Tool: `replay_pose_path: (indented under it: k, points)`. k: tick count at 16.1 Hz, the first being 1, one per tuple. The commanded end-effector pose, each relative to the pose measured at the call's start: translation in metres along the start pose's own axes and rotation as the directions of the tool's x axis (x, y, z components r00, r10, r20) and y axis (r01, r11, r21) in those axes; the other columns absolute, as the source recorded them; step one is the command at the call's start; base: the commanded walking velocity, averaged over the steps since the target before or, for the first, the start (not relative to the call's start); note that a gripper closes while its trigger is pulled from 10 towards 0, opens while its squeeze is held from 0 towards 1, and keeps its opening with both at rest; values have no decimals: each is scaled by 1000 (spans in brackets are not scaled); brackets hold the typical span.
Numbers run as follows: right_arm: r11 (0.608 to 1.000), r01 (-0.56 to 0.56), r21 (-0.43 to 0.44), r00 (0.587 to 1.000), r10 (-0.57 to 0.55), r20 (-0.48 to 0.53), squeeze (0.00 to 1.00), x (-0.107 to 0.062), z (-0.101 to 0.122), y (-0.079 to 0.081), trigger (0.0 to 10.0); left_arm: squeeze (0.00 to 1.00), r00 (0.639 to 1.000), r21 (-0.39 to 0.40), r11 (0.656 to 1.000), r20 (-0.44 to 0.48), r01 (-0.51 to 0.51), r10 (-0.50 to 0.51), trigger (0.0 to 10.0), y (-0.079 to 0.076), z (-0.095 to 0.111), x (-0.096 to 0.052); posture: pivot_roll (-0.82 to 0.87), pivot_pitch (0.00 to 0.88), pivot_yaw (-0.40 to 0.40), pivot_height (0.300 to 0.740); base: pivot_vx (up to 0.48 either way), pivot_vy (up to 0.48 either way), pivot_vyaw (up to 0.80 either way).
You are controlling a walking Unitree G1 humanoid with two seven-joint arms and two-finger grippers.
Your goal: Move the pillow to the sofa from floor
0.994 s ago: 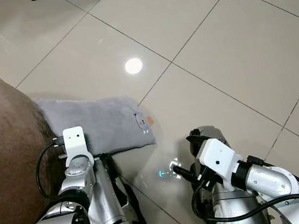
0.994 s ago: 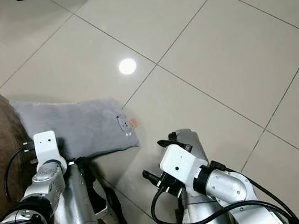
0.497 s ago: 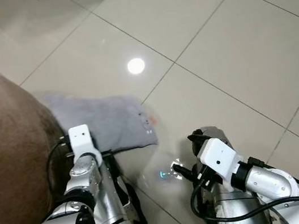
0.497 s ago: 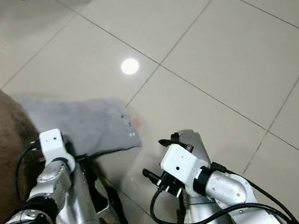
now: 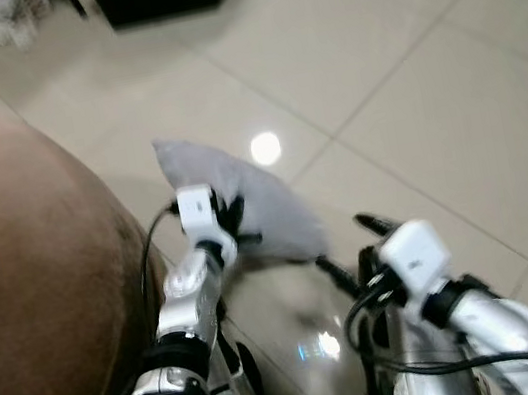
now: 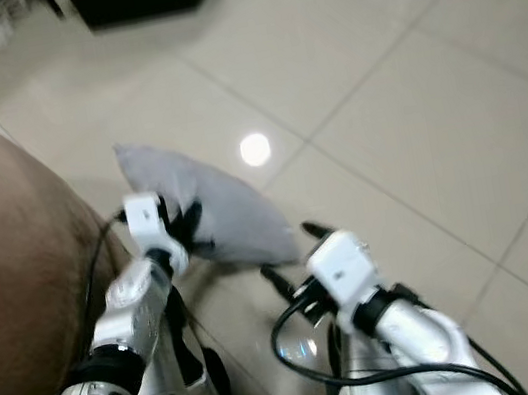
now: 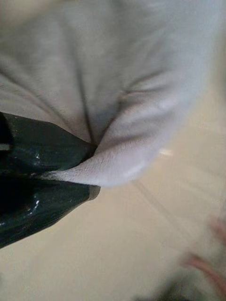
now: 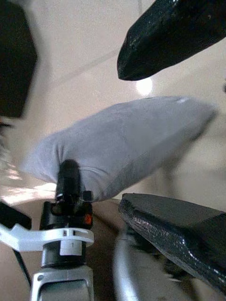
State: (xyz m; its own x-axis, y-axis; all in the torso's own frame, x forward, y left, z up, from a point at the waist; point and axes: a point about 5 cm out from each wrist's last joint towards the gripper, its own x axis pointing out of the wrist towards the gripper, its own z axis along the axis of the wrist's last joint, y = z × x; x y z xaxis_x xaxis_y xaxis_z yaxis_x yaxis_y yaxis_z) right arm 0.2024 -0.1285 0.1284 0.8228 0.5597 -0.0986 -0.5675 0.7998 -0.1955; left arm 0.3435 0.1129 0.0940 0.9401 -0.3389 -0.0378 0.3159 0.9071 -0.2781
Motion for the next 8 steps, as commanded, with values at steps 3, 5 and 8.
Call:
replay_pose_path:
  k: [3,5,8]
  points:
    - [996,0,87,1000,-2,23,0,-11,9,12,10000,0,977,19,997,201,71,-73,0,-21,55,-3,-122,74,89,510,0,0,0]
    - [985,87,148,995,-94,40,0,-8,10,6,10000,0,960,106,993,268,52,-79,0,-25,81,-9,-121,48,92,530,0,0,0]
    - [954,284,94,954,-291,75,0,5,14,-19,10000,0,954,217,976,288,15,-79,10000,-15,96,-24,-95,10,84,565,0,0,0]
